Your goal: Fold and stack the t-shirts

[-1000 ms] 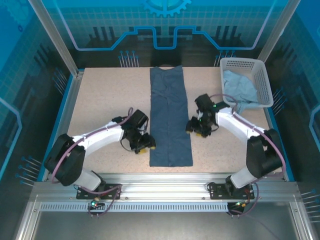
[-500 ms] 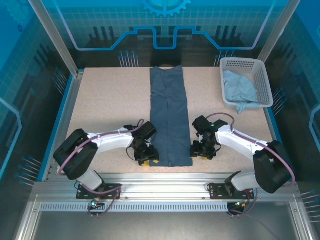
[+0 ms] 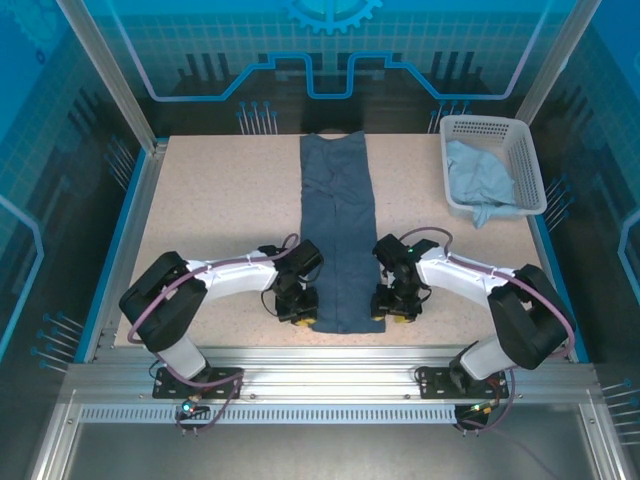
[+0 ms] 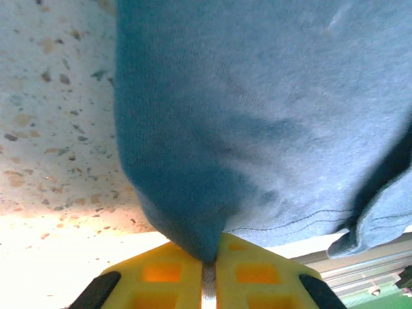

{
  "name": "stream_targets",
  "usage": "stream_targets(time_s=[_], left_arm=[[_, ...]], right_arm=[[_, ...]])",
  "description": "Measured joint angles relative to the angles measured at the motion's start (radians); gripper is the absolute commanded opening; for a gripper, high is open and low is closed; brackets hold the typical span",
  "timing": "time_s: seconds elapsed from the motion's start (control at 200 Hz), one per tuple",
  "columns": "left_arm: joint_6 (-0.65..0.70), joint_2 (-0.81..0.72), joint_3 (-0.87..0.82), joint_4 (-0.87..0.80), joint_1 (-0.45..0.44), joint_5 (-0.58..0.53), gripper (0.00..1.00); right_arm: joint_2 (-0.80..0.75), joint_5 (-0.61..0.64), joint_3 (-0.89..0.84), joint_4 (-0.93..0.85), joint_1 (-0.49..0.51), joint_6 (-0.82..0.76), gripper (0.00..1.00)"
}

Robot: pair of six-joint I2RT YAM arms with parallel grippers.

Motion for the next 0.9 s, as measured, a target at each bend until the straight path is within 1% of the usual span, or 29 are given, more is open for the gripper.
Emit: stream_targets(time_s=[0.14,0.28,0.465,0.6,0.745,0.835,0.855,0.9], left_arm=[[-0.001,-0.013,0.0,0.0,0.0,-0.001,0.08],[0.0,-0.013,0.0,0.0,0.0,0.0,0.08],[0.002,-0.013,0.0,0.0,0.0,0.007,0.08],[0.002,-0.013,0.0,0.0,0.0,0.008,0.08],[-0.001,-0.018,-0.003,0.005,0.0,0.018,0.08],[0.0,-0.029,-0.013,0.011,0.0,0.03,0.02],[-0.001,-0.031,-0.016,0.012,0.0,0.034,0.0],[-0.001,-0.038,-0.026,0.02,0.0,0.038,0.0]], right_arm=[[0.014,-0.031,0.0,0.02,0.003,0.063,0.45],[0.048,-0.06,-0.002,0.033,0.007,0.109,0.45],[0.067,-0.069,-0.008,0.035,0.022,0.138,0.44],[0.079,-0.071,-0.015,0.041,0.025,0.158,0.33],[0.085,-0.072,-0.018,0.05,0.028,0.178,0.17],[0.085,-0.087,-0.018,0.073,0.031,0.195,0.05],[0.085,-0.087,-0.018,0.076,0.031,0.193,0.03],[0.079,-0.091,-0.02,0.081,0.031,0.204,0.0]])
